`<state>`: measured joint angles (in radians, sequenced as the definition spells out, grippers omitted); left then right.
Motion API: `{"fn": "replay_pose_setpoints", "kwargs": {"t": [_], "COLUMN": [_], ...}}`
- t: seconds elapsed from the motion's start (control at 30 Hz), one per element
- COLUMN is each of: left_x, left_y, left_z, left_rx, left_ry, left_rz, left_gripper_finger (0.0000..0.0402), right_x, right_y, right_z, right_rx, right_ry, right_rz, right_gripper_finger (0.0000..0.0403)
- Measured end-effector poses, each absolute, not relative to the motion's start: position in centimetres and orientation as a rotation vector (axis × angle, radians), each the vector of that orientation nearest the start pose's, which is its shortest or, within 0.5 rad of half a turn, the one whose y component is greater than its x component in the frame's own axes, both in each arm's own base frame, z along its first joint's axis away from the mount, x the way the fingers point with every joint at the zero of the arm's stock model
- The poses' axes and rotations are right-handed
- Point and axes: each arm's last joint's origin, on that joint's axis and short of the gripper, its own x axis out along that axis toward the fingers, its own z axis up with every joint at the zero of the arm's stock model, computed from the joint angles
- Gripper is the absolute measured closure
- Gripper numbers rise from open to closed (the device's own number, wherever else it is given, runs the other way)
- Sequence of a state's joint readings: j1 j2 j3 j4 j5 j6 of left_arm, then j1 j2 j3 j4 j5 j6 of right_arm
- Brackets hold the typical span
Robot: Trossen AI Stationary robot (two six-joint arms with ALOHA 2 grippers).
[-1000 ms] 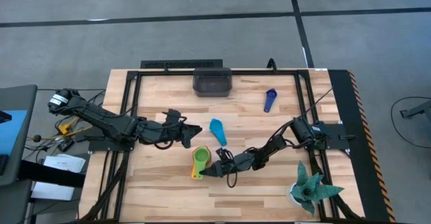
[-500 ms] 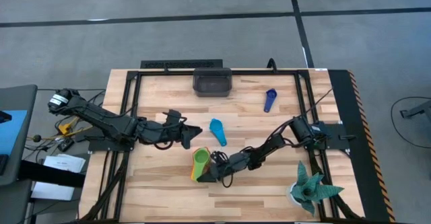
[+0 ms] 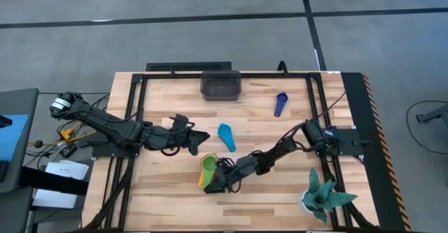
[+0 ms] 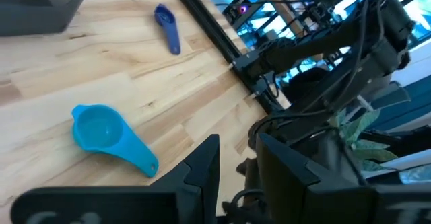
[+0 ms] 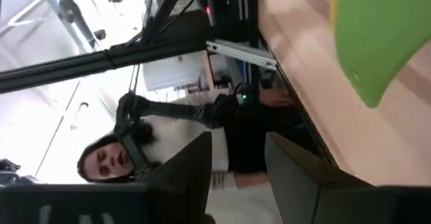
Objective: Nest measuring cups in basket
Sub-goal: Stack the green measuring cup on top of the yellow measuring cup
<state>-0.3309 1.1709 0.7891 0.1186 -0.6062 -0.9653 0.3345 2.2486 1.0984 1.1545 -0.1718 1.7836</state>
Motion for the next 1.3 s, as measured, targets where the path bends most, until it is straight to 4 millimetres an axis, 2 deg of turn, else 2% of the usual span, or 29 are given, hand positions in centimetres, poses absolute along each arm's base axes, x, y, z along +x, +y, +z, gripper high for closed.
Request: {"fn": "replay_pose_setpoints", "kwargs": {"t": [0.17, 0.4, 0.5, 0.67, 0.77, 0.97, 1.13, 1.3], "left_x": [24.3, 23.2, 22.6, 21.8, 22.5, 24.0, 24.3, 24.5], "left_y": [-7.1, -8.2, -8.5, -9.4, -10.1, -11.3, -12.4, -13.2], "left_z": [27.5, 26.2, 25.4, 23.6, 22.2, 19.4, 18.6, 18.6], "left_rx": [-0.865, -0.855, -0.813, -0.795, -0.800, -0.812, -0.806, -0.777], "left_ry": [0.232, 0.451, 0.566, 0.713, 0.749, 0.832, 0.859, 0.826], "left_rz": [0.342, 0.285, 0.272, 0.350, 0.381, 0.398, 0.350, 0.300], "left_gripper_finger": [0.0317, 0.0322, 0.0333, 0.0359, 0.0371, 0.0379, 0.0379, 0.0379], "right_x": [40.9, 39.8, 38.9, 37.6, 38.4, 40.3, 41.4, 41.9], "right_y": [14.8, 15.3, 14.9, 14.3, 14.6, 15.2, 15.4, 15.1], "right_z": [11.4, 14.7, 16.0, 14.8, 14.6, 14.7, 15.4, 16.0], "right_rx": [1.676, 1.479, 1.356, 1.149, 1.064, 0.852, 0.668, 0.597], "right_ry": [0.462, 0.591, 0.683, 0.875, 0.889, 0.951, 0.952, 0.880], "right_rz": [0.358, 0.297, 0.215, 0.039, 0.056, 0.012, -0.021, -0.050], "right_gripper_finger": [0.0267, 0.0325, 0.0346, 0.0384, 0.0395, 0.0390, 0.0396, 0.0396]}}
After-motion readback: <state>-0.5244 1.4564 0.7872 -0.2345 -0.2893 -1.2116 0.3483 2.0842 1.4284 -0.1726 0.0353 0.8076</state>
